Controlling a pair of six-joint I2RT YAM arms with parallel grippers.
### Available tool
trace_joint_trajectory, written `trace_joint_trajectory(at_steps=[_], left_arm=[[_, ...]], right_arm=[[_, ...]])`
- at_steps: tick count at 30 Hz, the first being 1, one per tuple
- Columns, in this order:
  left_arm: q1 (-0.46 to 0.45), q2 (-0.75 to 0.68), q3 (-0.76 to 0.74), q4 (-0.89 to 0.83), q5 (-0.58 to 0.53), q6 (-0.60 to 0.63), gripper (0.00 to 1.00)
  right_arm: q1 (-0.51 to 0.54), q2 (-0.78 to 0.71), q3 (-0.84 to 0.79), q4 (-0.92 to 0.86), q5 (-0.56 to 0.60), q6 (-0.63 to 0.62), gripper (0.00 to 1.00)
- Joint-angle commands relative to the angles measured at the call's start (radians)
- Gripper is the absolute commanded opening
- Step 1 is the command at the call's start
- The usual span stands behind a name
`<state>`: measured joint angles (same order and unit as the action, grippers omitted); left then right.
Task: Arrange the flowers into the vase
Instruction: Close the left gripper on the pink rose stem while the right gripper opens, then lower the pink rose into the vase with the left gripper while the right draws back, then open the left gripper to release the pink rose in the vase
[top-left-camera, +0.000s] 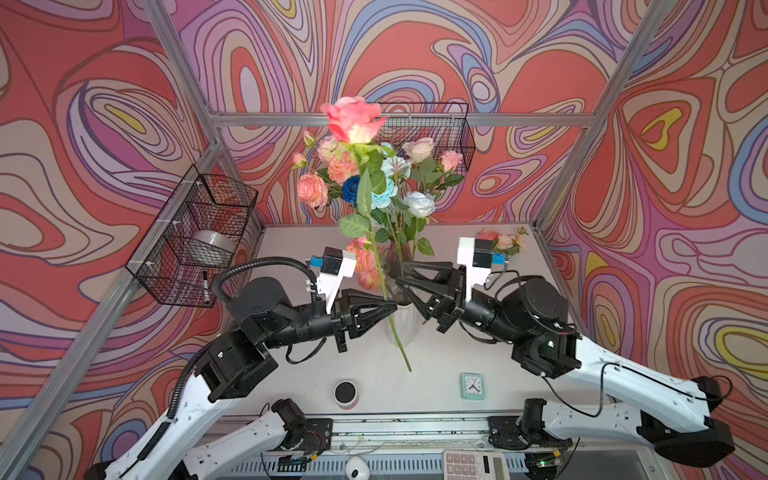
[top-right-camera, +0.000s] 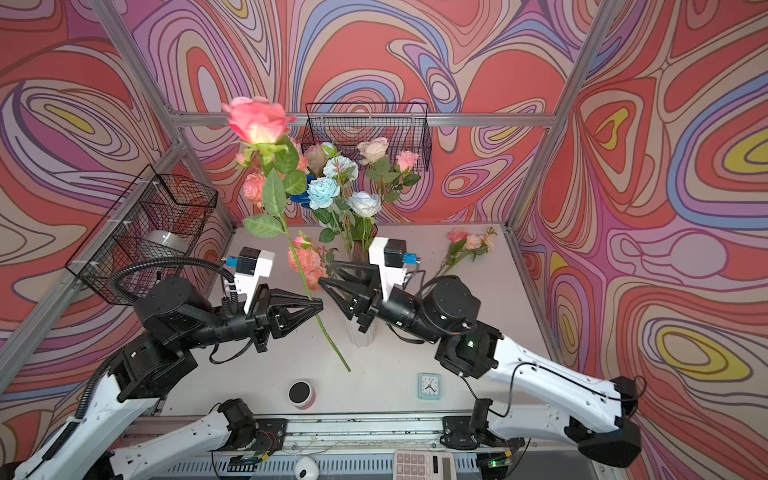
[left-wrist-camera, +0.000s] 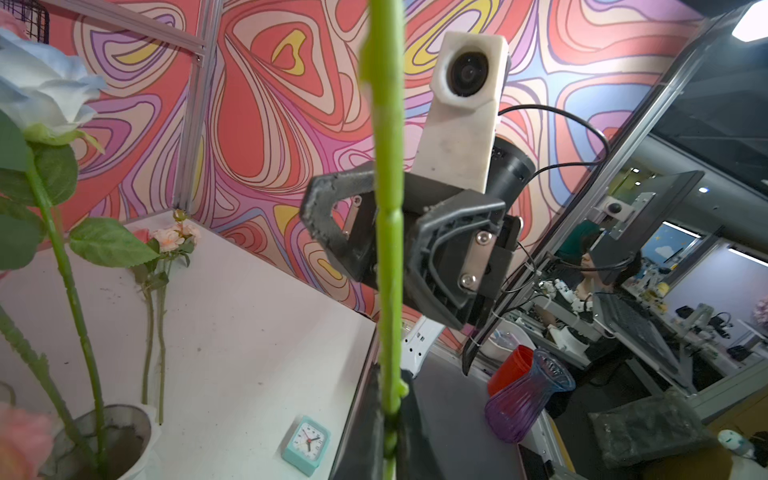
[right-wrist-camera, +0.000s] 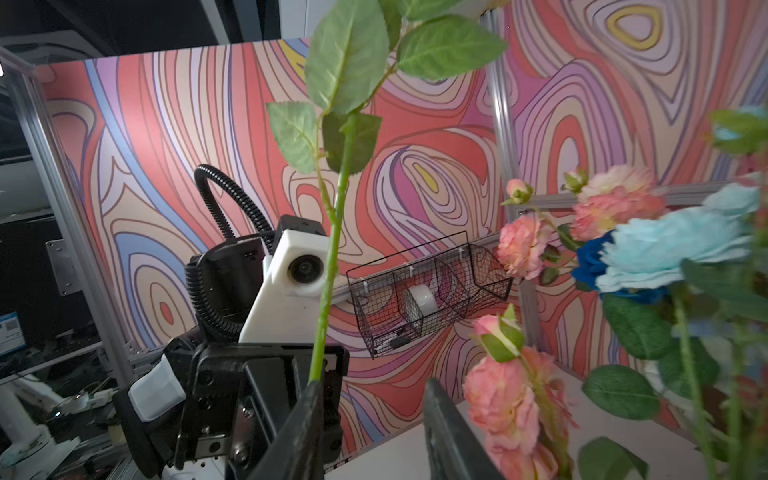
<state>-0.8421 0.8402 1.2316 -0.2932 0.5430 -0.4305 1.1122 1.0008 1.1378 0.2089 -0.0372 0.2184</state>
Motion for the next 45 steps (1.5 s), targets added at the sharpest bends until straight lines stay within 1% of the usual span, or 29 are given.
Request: trace_joint_trajectory(at_steps=[1,4,7,11,13,19,24,29,37,45], left_arm=[[-0.107,0.061,0.042,-0.06,-0.28,0.179,0.0],[-0.145,0.117,0.064,-0.019,-0.389,0.231,0.0],[-0.149,0.162,0.072,0.038,-0.485,0.27,0.0],[-0.149,0.213,0.1,0.093,-0.574,0.315,0.0],[-0.15,0.226,0.125,0.1,-0.599,0.34,0.0],[-0.15,0.251,0.213,0.073,-0.63,0.392,0.0],[-0.15,0.292,0.213,0.088,-0.671,0.443,0.0],[-0.148,0.334,0.191,0.118,-0.683,0.45,0.0],[-0.1,0.336,0.078,0.181,-0.707,0.396,0.0],[-0.1,0.304,0.019,0.165,-0.709,0.308,0.0]], right_arm=[[0.003,-0.121,-0.085,-0.009,0.178,-0.042,0.41],[0.003,-0.223,-0.157,-0.021,0.237,-0.045,0.39],[0.003,-0.291,-0.197,-0.039,0.256,-0.04,0.37],[0.002,-0.332,-0.206,-0.071,0.253,-0.042,0.34],[0.003,-0.34,-0.205,-0.085,0.251,-0.045,0.34],[0.003,-0.349,-0.21,-0.081,0.253,-0.06,0.32],[0.003,-0.352,-0.216,-0.07,0.245,-0.058,0.32],[0.003,-0.364,-0.219,-0.07,0.238,-0.048,0.31],[0.003,-0.377,-0.222,-0.074,0.22,-0.038,0.31],[0.002,-0.375,-0.224,-0.08,0.237,-0.033,0.31]])
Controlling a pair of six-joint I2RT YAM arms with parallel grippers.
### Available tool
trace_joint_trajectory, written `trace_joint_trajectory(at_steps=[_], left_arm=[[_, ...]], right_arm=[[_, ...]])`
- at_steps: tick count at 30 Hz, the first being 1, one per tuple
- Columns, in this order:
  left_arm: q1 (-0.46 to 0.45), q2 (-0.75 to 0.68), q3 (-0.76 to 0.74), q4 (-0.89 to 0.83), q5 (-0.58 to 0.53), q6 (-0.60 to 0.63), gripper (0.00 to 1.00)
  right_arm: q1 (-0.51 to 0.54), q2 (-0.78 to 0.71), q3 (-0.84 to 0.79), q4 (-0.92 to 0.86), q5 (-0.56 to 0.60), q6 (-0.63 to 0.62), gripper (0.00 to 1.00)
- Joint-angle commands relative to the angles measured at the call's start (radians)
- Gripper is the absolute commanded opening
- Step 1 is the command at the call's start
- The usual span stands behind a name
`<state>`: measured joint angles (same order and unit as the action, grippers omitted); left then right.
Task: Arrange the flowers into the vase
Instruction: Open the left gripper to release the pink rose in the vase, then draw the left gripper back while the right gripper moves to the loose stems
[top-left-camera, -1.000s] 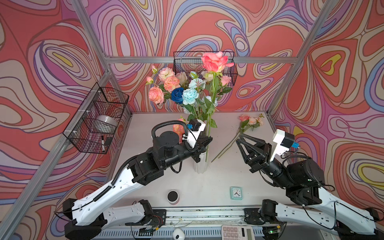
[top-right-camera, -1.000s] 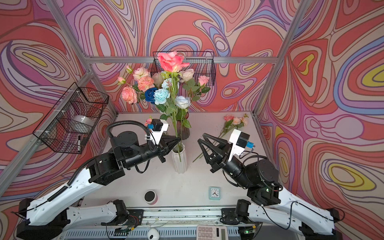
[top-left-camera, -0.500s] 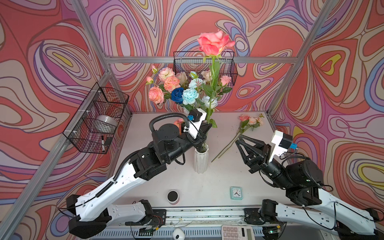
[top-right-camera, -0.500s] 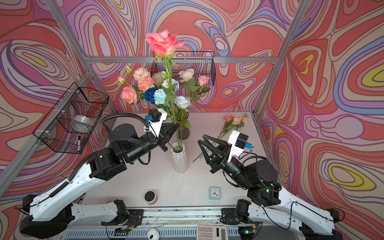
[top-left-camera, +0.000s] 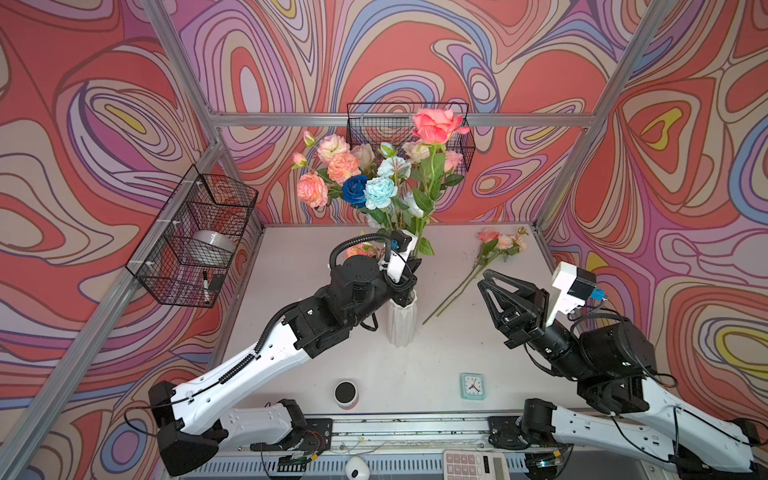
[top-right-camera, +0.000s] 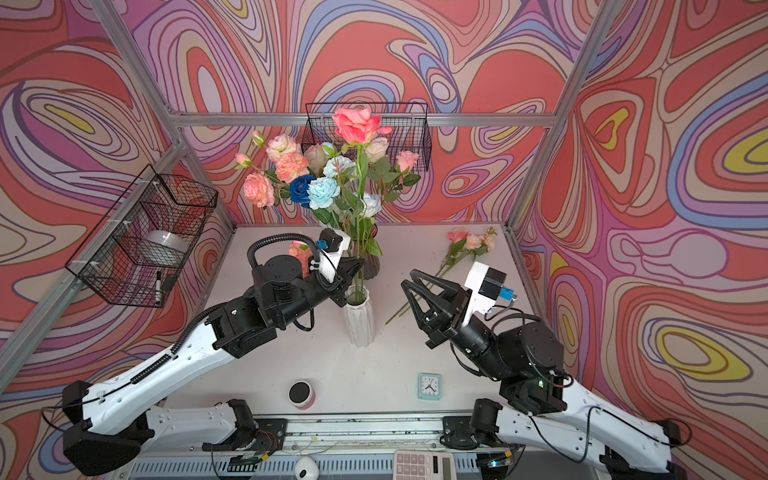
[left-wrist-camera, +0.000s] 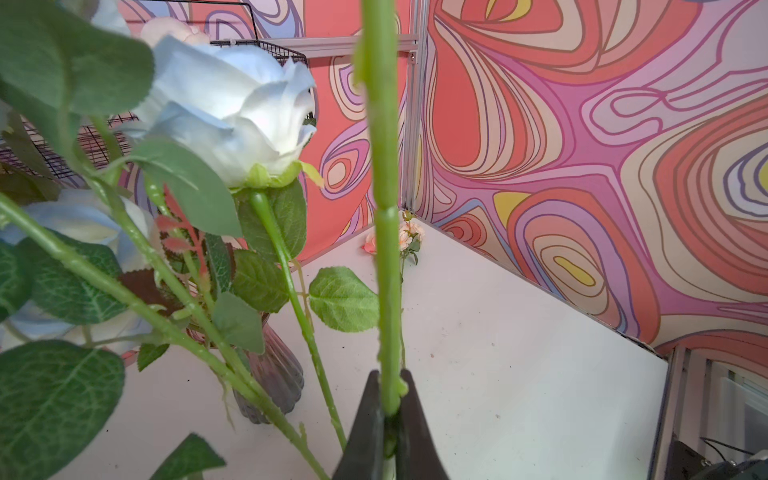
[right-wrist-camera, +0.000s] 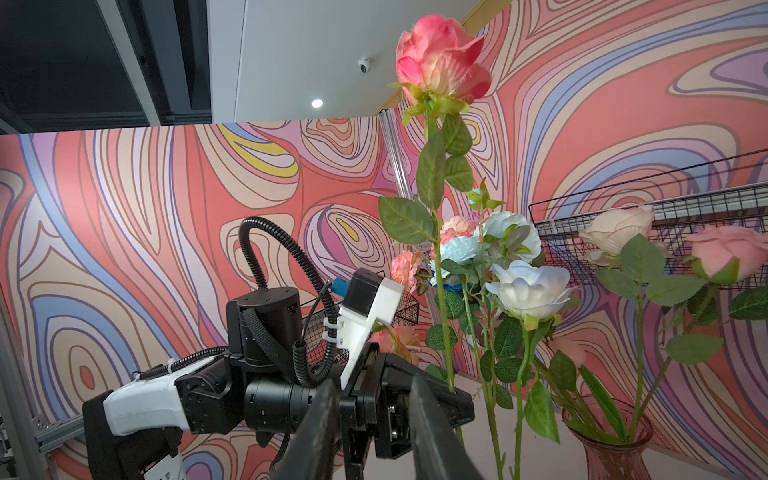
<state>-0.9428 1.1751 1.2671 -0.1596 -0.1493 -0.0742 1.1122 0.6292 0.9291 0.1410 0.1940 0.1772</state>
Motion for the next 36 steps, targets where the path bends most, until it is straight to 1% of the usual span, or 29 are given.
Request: trace_joint_trajectory(at_steps=[1,2,3,6,8,9,14,17,21,24,26,28,30,32,35,36], left_arm=[[0.001,-0.034,-0.017,0.021,-0.021,-0.061,0.07],[0.001,-0.038,-0.016,0.012,-0.023,-0.075,0.24],[0.001,-0.043,-0.012,0.0,-0.019,-0.086,0.35],[0.0,-0.062,-0.005,-0.018,-0.015,-0.121,0.53],[-0.001,-0.073,0.008,-0.033,-0.013,-0.145,0.62],[-0.001,-0.078,0.018,-0.047,-0.006,-0.162,0.64],[-0.006,-0.127,0.031,-0.027,0.068,-0.24,0.68],[-0.007,-0.173,0.015,0.033,0.139,-0.293,0.7],[-0.007,-0.247,-0.032,0.155,0.227,-0.343,0.75],[-0.007,-0.303,-0.07,0.21,0.252,-0.354,0.78],[-0.007,-0.345,-0.101,0.227,0.24,-0.352,0.79],[-0.007,-0.397,-0.144,0.237,0.212,-0.346,0.8],[-0.008,-0.458,-0.198,0.247,0.179,-0.339,0.8],[-0.007,-0.53,-0.257,0.227,0.127,-0.331,0.8],[-0.007,-0.631,-0.335,0.166,0.04,-0.331,0.8],[-0.007,-0.661,-0.361,0.148,0.015,-0.333,0.8]], right_arm=[[0.003,-0.001,-0.016,-0.015,0.01,0.01,0.31],[0.002,-0.001,-0.016,-0.017,0.014,0.011,0.32],[0.003,0.002,-0.015,-0.021,0.014,0.013,0.34],[0.003,0.016,-0.008,-0.036,0.024,0.02,0.41],[0.002,0.024,-0.009,-0.043,0.038,0.027,0.45],[0.003,0.028,-0.008,-0.05,0.046,0.029,0.46],[0.003,0.044,-0.004,-0.105,0.119,0.058,0.5],[0.003,0.056,-0.004,-0.17,0.218,0.112,0.52],[0.003,0.08,-0.046,-0.247,0.42,0.174,0.55],[-0.002,0.115,-0.07,-0.298,0.539,0.209,0.55],[-0.024,0.153,-0.066,-0.345,0.569,0.248,0.55],[-0.096,0.194,-0.058,-0.395,0.524,0.297,0.55],[-0.214,0.233,-0.06,-0.431,0.399,0.368,0.54],[-0.369,0.279,-0.075,-0.447,0.262,0.439,0.54],[-0.524,0.354,-0.087,-0.451,0.142,0.491,0.53],[-0.56,0.38,-0.086,-0.452,0.116,0.501,0.53]])
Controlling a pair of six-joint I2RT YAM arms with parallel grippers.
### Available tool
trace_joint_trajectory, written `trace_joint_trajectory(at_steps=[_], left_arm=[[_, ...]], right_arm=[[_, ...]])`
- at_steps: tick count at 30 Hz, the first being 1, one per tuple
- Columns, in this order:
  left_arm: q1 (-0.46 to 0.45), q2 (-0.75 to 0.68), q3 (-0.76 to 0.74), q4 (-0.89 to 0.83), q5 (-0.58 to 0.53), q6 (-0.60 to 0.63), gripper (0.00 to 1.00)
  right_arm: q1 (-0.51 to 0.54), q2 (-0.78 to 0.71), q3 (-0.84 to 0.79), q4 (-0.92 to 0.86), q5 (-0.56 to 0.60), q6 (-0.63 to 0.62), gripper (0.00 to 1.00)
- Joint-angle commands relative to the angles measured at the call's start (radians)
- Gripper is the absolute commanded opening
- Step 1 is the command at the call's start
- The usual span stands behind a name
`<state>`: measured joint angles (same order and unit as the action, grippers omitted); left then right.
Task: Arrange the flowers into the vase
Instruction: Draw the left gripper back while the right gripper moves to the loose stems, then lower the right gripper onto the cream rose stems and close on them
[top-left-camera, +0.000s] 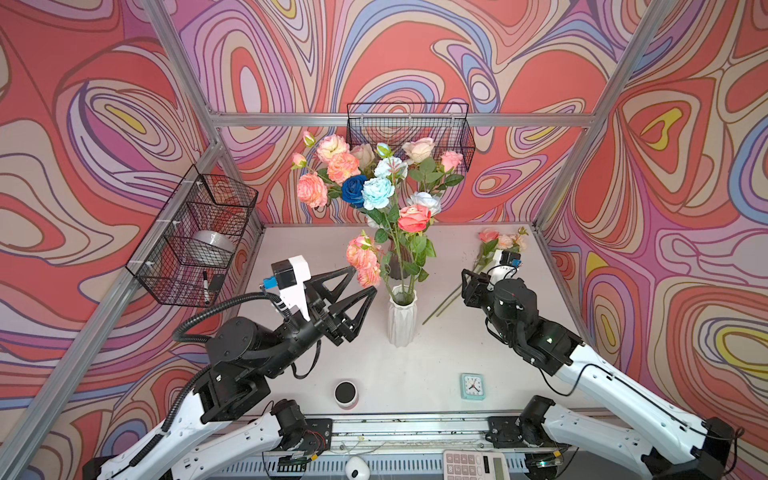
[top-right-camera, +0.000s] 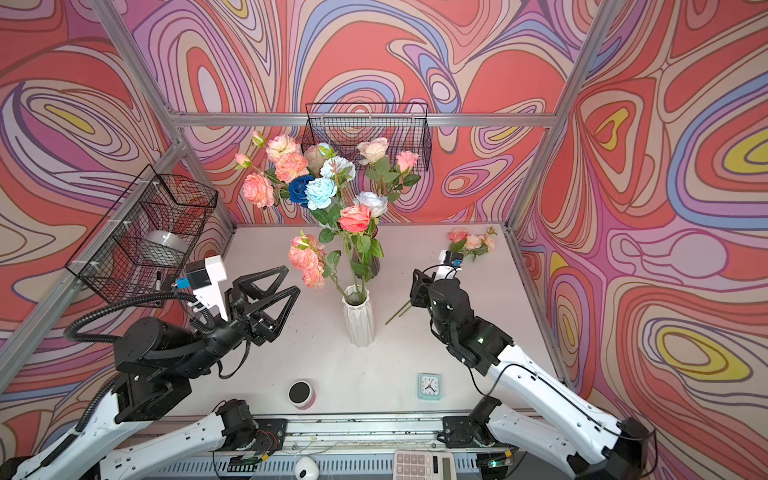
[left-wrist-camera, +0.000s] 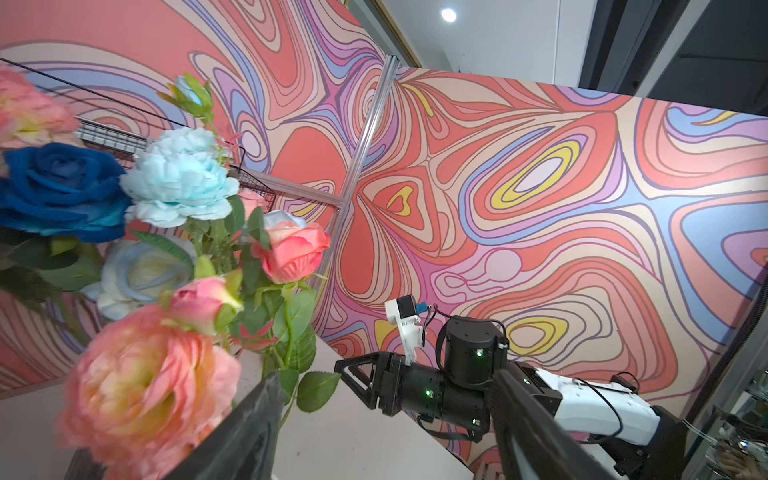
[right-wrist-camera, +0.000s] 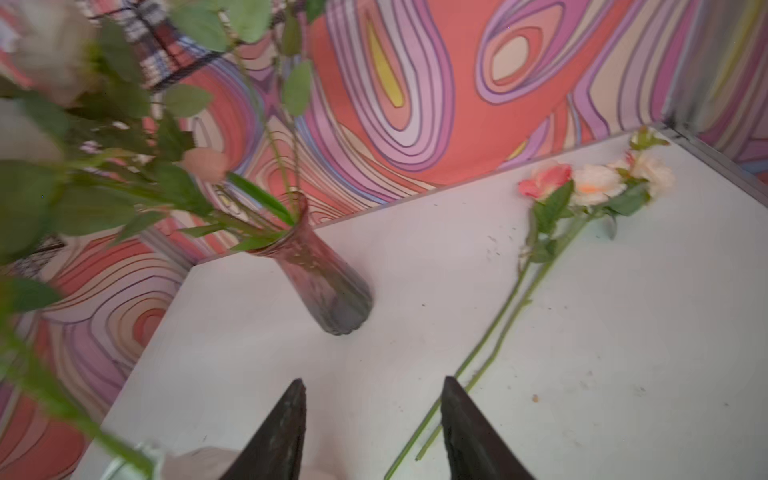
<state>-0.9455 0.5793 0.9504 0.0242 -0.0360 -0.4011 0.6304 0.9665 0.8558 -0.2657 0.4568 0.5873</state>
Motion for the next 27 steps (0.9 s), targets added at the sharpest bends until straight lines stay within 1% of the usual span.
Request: trace_joint_trajectory(at_steps=[1,4,7,10,12,15,17,20,23,27], left_arm=[[-0.005,-0.098,-0.077,-0.06,-0.126,-0.012,0.8],[-0.005,-0.191,-0.165,-0.135,-0.225,-0.049,0.8],[-0.004,-0.29,-0.257,-0.185,-0.289,-0.088,0.8],[-0.004,-0.385,-0.324,-0.224,-0.325,-0.123,0.81],[-0.004,-0.434,-0.348,-0.244,-0.326,-0.136,0.81],[-0.004,-0.476,-0.363,-0.266,-0.318,-0.145,0.81],[-0.005,-0.486,-0.359,-0.281,-0.312,-0.147,0.81],[-0.004,-0.489,-0.349,-0.33,-0.313,-0.154,0.81],[-0.004,-0.497,-0.349,-0.345,-0.321,-0.153,0.81],[-0.004,-0.514,-0.369,-0.329,-0.324,-0.148,0.81]], right_arm=[[-0.115,0.075,-0.008,-0.044,-0.173,0.099,0.53],[-0.203,0.179,0.016,-0.046,-0.228,0.114,0.53],[-0.296,0.3,0.047,-0.043,-0.281,0.133,0.51],[-0.38,0.439,0.086,-0.026,-0.326,0.152,0.48],[-0.414,0.537,0.129,-0.016,-0.341,0.151,0.46],[-0.435,0.693,0.236,-0.043,-0.327,0.139,0.42],[-0.437,0.787,0.304,-0.089,-0.292,0.141,0.39],[-0.437,0.898,0.358,-0.124,-0.255,0.152,0.37],[-0.437,0.976,0.406,-0.157,-0.244,0.153,0.37],[-0.437,1.023,0.441,-0.168,-0.23,0.155,0.36]])
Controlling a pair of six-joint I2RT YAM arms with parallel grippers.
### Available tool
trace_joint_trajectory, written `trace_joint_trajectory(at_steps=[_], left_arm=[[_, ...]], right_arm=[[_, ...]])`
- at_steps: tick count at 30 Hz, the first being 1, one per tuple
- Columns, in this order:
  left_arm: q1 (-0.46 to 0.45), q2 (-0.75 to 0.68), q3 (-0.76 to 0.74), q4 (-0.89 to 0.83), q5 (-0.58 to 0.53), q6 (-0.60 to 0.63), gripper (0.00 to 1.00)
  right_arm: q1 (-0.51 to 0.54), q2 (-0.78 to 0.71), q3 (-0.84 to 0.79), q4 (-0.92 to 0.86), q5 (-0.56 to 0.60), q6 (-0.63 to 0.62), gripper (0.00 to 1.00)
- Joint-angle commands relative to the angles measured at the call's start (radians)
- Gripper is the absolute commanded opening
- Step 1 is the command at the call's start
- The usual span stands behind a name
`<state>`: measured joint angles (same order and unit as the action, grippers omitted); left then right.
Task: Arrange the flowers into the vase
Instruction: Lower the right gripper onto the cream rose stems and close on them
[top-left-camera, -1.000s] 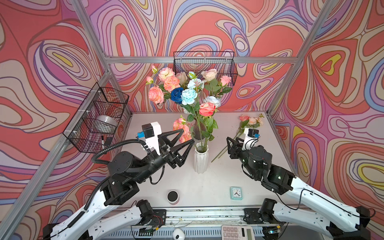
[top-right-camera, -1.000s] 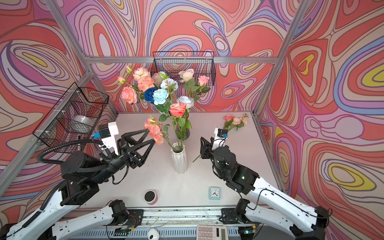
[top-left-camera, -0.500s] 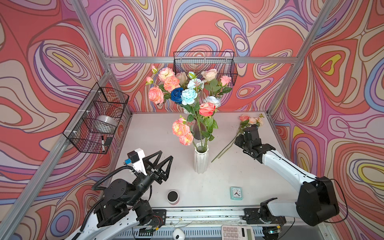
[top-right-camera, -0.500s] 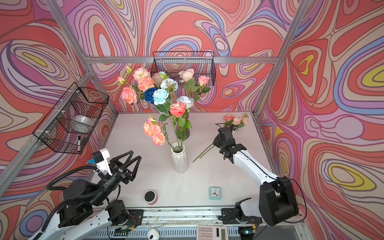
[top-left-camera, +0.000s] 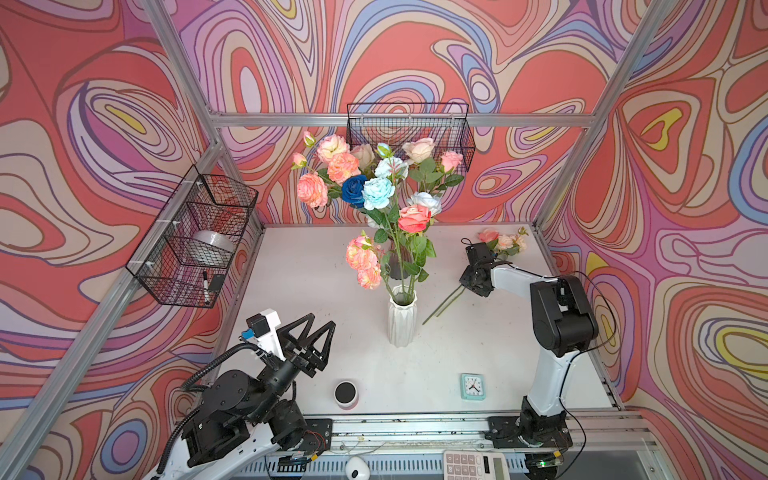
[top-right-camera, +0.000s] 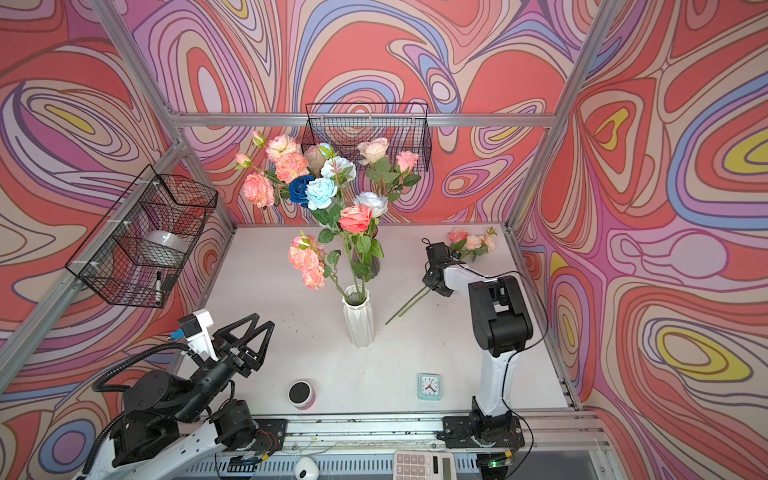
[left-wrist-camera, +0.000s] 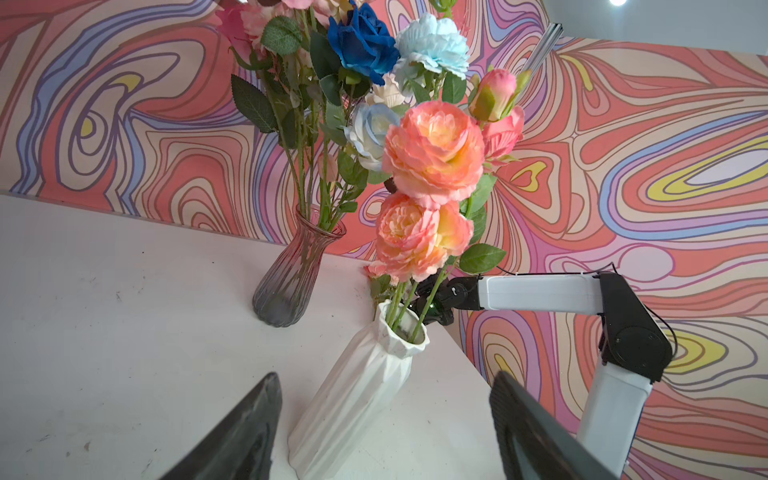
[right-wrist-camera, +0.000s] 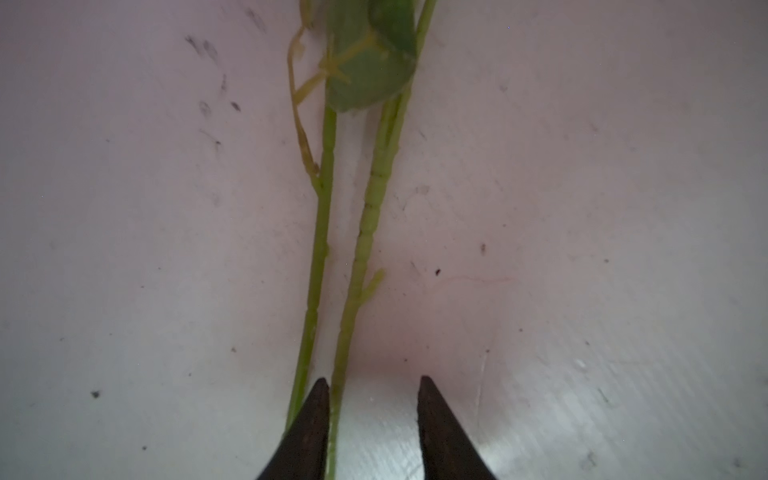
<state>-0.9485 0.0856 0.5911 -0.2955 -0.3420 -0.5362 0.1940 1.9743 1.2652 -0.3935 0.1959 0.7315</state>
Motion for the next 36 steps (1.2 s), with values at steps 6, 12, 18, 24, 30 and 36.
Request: trace_joint_trajectory(at_steps=[6,12,18,24,30,36], left_arm=[[-0.001,-0.03,-0.016,-0.002,-0.006,-0.007,0.81],[-0.001,-0.033,-0.021,0.002,-0.008,-0.007,0.81],[-0.001,-0.037,-0.032,0.021,0.0,-0.007,0.81],[-0.001,-0.026,-0.024,0.024,0.015,-0.009,0.81],[-0.001,-0.017,-0.014,0.024,0.025,-0.011,0.81],[-0.001,0.01,0.002,0.024,0.048,-0.012,0.81]], right_arm=[[-0.001,0.038,0.068,-0.069,0.078,0.003,0.35],[-0.001,0.116,0.165,-0.171,0.127,-0.037,0.33],[-0.001,0.182,0.236,-0.223,0.137,-0.048,0.33],[-0.002,0.209,0.242,-0.268,0.159,-0.063,0.16],[-0.007,0.111,0.119,-0.191,0.169,-0.065,0.0],[-0.007,-0.044,-0.02,-0.112,0.17,-0.072,0.0]])
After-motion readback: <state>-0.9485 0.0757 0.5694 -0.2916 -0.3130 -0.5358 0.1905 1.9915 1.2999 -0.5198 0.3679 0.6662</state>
